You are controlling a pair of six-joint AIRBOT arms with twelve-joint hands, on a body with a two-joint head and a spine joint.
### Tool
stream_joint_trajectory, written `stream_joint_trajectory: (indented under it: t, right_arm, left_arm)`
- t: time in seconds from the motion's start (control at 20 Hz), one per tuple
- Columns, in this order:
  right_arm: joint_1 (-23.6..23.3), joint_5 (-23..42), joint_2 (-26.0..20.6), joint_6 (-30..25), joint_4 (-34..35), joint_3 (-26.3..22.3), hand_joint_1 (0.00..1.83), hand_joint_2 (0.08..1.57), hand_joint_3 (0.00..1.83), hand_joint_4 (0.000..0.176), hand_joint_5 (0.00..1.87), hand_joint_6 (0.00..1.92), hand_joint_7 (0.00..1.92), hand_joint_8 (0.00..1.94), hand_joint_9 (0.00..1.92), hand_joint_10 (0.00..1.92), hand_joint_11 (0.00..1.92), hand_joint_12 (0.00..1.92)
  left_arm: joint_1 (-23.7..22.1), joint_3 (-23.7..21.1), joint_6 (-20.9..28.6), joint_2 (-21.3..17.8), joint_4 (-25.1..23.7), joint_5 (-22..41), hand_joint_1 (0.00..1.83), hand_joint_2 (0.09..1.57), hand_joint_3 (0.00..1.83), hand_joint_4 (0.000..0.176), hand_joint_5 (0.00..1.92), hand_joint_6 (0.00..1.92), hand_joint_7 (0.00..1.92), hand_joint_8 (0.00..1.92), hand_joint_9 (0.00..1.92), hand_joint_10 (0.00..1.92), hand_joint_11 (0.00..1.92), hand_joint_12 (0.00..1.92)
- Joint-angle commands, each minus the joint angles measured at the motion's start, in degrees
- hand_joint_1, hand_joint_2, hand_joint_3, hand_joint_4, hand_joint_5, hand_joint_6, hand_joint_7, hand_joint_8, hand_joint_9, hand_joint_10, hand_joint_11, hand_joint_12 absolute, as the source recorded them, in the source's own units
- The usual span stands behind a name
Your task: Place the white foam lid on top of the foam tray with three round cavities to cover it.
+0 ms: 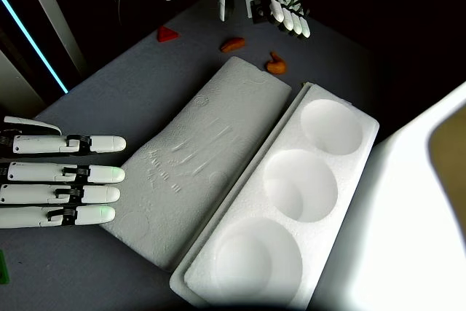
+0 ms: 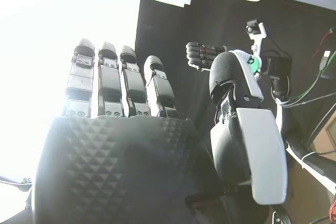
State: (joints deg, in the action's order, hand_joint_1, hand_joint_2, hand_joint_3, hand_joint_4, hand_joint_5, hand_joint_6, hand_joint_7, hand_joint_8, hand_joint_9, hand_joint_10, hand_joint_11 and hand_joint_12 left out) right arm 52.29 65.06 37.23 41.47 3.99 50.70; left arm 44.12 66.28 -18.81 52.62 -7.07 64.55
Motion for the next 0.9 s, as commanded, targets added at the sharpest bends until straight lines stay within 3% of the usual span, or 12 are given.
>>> stream_joint_trajectory:
  t: [0.0,0.2,0.35,0.4,0.45,0.6,0.7,0.8,0.85]
  right_arm:
    - [-0.38,6.74,-0.95,0.15,2.03,-0.10,0.36,1.30,0.05,0.000,0.00,0.00,0.00,0.00,0.00,0.00,0.00,0.00]
    - [0.42,7.10,-1.00,1.19,5.04,-0.52,0.44,1.26,0.02,0.000,0.00,0.00,0.00,0.00,0.00,0.00,0.04,0.02]
    - [1.88,7.40,-0.82,2.44,8.16,-1.08,0.48,1.22,0.00,0.000,0.00,0.00,0.00,0.00,0.00,0.00,0.00,1.31]
    - [2.68,7.65,-0.74,2.75,9.34,-1.22,0.52,1.22,0.00,0.000,0.00,0.00,0.00,0.00,0.00,0.00,0.00,1.59]
    - [3.47,7.95,-0.68,3.03,10.39,-1.38,0.55,1.23,0.00,0.000,0.00,0.00,0.00,0.00,0.00,0.00,0.00,1.74]
    - [5.87,8.77,-0.40,3.18,12.92,-1.70,0.57,1.23,0.00,0.000,0.00,0.00,0.00,0.00,0.00,0.00,0.00,1.59]
    - [7.39,8.83,0.15,3.28,14.35,-1.77,0.54,1.22,0.00,0.000,0.00,0.00,0.00,0.00,0.00,0.00,0.00,1.38]
    - [8.55,8.80,0.79,3.33,15.71,-1.64,0.47,1.17,0.00,0.000,0.00,0.00,0.00,0.00,0.00,0.00,0.00,1.37]
    - [9.07,8.79,1.03,3.34,16.32,-1.63,0.48,1.16,0.00,0.000,0.00,0.00,0.00,0.00,0.00,0.00,0.00,1.52]
  left_arm:
    - [-0.37,-0.14,0.11,-0.62,1.64,6.38,0.34,1.36,0.00,0.000,0.00,0.00,0.00,0.00,0.00,0.00,0.00,0.00]
    - [0.69,-0.59,-0.34,-0.51,3.69,6.13,0.39,1.29,0.00,0.000,0.00,0.00,0.00,0.00,0.00,0.00,0.00,0.00]
    - [2.88,-1.42,-1.98,-0.41,7.70,6.74,0.30,1.24,0.00,0.000,0.00,0.00,0.00,0.00,0.00,0.00,0.00,0.00]
    - [3.72,-1.39,-2.02,-0.14,8.98,6.86,0.30,1.23,0.00,0.000,0.00,0.00,0.00,0.00,0.00,0.00,0.00,0.00]
    - [4.27,-1.33,-2.06,0.11,9.93,6.71,0.32,1.22,0.00,0.000,0.00,0.00,0.00,0.00,0.00,0.00,0.00,0.00]
    - [5.84,-1.49,-2.19,0.40,11.28,5.41,0.34,1.19,0.00,0.000,0.00,0.00,0.00,0.00,0.00,0.00,0.00,0.00]
    - [7.00,-1.63,-2.48,0.52,12.08,4.23,0.32,1.16,0.00,0.000,0.00,0.00,0.00,0.00,0.00,0.00,0.00,0.00]
    - [7.81,-1.79,-3.08,0.58,12.70,2.93,0.33,1.12,0.00,0.000,0.00,0.00,0.00,0.00,0.00,0.00,0.00,0.00]
    - [8.36,-2.04,-3.49,0.57,13.16,2.37,0.38,1.11,0.00,0.000,0.00,0.00,0.00,0.00,0.00,0.00,0.00,0.00]
